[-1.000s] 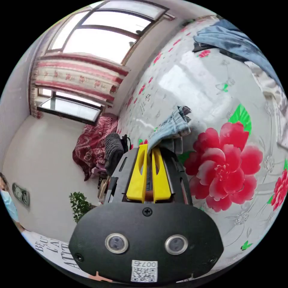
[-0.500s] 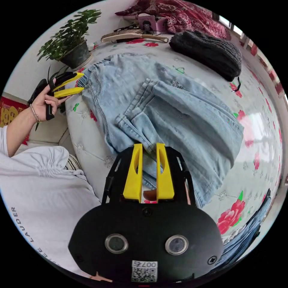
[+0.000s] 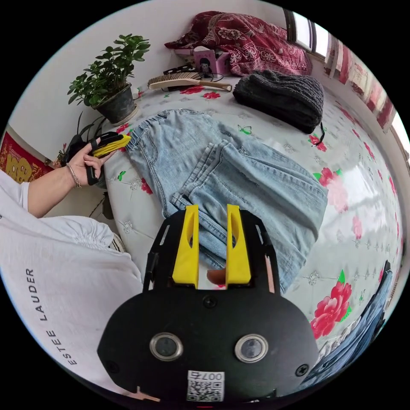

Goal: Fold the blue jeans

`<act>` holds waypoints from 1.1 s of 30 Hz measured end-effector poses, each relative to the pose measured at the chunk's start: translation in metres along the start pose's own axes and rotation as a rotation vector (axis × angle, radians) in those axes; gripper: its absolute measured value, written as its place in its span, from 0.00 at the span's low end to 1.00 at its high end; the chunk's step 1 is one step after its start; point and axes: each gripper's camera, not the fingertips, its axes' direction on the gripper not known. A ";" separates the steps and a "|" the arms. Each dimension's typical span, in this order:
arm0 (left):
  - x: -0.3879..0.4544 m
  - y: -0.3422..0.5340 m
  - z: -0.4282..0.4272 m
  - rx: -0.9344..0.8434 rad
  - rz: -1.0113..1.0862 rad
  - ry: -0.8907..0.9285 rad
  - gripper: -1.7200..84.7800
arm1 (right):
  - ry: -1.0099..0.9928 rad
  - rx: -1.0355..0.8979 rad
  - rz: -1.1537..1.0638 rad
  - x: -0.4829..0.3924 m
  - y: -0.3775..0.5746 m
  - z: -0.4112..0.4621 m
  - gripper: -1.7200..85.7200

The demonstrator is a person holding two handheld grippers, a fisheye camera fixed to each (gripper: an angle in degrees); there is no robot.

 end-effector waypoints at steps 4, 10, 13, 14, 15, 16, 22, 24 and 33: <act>0.061 0.039 0.031 -0.249 0.329 -0.012 0.07 | 0.016 0.012 0.035 0.020 -0.029 -0.002 0.07; 0.163 0.139 0.124 -0.530 0.903 -0.075 0.12 | -0.019 -0.035 0.075 0.064 -0.079 0.003 0.07; 0.193 0.175 0.171 -0.565 1.069 -0.092 0.12 | -0.019 -0.074 0.035 0.072 -0.104 0.013 0.07; 0.199 0.185 0.191 -0.611 1.108 -0.134 0.12 | -0.016 -0.093 0.014 0.073 -0.114 0.019 0.07; 0.200 0.189 0.200 -0.646 1.122 -0.157 0.11 | -0.015 -0.118 -0.009 0.073 -0.122 0.026 0.07; 0.199 0.197 0.215 -0.705 1.140 -0.219 0.09 | -0.015 -0.131 -0.023 0.073 -0.126 0.029 0.07; 0.172 0.234 0.212 -0.771 1.255 -0.347 0.01 | 0.025 -0.228 -0.166 0.075 -0.154 0.072 0.07; 0.172 0.235 0.212 -0.786 1.254 -0.348 0.01 | 0.029 -0.319 -0.212 0.080 -0.159 0.099 0.06; 0.176 0.238 0.225 -0.812 1.342 -0.429 0.01 | -0.008 -0.264 -0.178 0.124 -0.162 0.088 0.02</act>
